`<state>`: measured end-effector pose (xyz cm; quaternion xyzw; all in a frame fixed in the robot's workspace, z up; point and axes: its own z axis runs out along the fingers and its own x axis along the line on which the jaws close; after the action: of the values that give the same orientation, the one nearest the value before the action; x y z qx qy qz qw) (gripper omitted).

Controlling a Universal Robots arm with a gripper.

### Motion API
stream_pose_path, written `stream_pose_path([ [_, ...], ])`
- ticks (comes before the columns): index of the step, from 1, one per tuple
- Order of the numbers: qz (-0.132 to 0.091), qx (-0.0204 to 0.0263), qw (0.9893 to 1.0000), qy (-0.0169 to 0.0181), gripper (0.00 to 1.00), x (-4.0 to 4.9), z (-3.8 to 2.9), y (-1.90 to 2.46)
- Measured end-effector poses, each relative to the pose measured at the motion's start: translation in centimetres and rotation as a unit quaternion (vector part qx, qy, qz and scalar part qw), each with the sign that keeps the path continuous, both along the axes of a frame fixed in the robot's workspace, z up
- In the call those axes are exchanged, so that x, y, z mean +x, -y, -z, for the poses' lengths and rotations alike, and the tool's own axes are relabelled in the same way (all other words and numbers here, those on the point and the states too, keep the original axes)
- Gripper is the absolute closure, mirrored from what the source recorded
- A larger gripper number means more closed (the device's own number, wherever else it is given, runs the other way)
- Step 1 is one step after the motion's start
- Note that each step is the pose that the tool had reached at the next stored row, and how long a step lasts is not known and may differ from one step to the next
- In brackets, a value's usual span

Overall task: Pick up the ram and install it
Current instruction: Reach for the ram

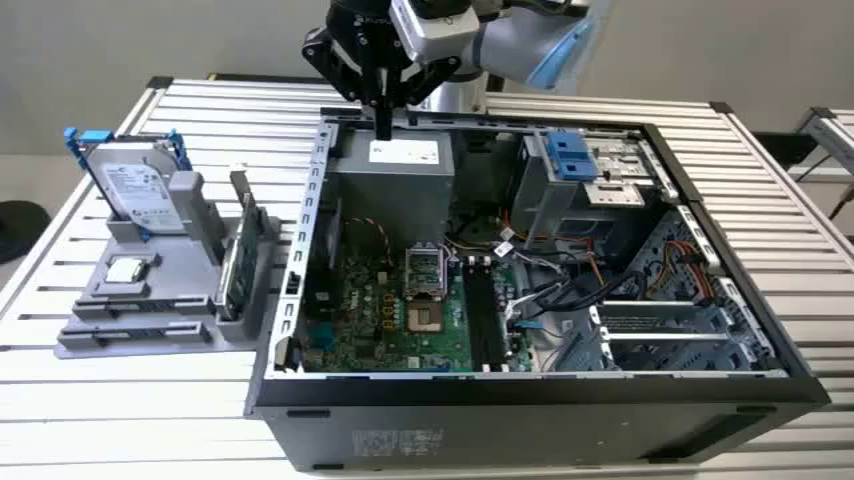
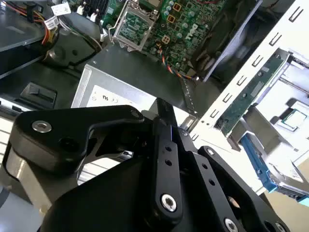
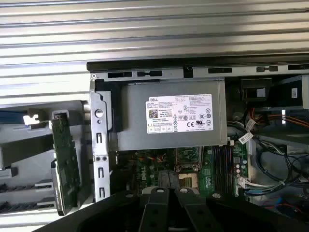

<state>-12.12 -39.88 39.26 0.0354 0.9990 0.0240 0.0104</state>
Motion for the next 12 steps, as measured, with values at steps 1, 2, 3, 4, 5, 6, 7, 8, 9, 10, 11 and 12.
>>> stream_pose_path([
  [1,0.0,0.0,1.0,0.0,1.0,0.0,0.0,0.0],
  [2,0.0,0.0,1.0,0.0,1.0,0.0,0.0,0.0],
  [3,0.0,0.0,1.0,0.0,1.0,0.0,0.0,0.0],
  [4,0.0,0.0,1.0,0.0,1.0,0.0,0.0,0.0],
  [5,0.0,0.0,1.0,0.0,1.0,0.0,0.0,0.0],
  [6,0.0,0.0,1.0,0.0,1.0,0.0,0.0,0.0],
  [7,0.0,0.0,1.0,0.0,1.0,0.0,0.0,0.0],
  [8,0.0,0.0,1.0,0.0,1.0,0.0,0.0,0.01],
  [9,0.0,0.0,1.0,0.0,1.0,0.0,0.0,0.01],
  [10,0.0,0.0,1.0,0.0,1.0,-0.01,0.0,0.01],
  [11,0.0,0.0,1.0,0.0,1.0,-0.05,0.0,0.01],
  [12,0.0,0.0,1.0,0.0,1.0,-0.09,0.0,0.01],
])
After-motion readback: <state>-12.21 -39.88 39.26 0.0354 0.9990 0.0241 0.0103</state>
